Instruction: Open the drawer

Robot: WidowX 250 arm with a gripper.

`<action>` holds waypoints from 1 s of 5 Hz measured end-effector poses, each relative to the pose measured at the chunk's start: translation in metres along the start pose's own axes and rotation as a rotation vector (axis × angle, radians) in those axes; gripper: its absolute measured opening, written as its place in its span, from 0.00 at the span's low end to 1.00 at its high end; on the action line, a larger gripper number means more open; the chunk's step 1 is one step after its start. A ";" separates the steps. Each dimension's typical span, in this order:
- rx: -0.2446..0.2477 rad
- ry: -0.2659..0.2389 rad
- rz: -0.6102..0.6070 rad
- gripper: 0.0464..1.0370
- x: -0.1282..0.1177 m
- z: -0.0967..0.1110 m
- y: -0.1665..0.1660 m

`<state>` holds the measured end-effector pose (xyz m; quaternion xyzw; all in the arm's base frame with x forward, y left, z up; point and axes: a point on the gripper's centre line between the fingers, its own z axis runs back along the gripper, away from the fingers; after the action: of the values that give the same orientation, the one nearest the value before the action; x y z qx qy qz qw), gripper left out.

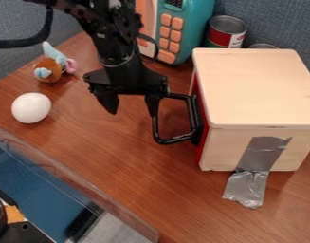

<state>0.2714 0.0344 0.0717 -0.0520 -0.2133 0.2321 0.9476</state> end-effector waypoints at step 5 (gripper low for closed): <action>-0.105 0.030 0.108 0.96 -0.009 -0.031 -0.028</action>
<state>0.2895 0.0055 0.0463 -0.1167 -0.2080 0.2708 0.9326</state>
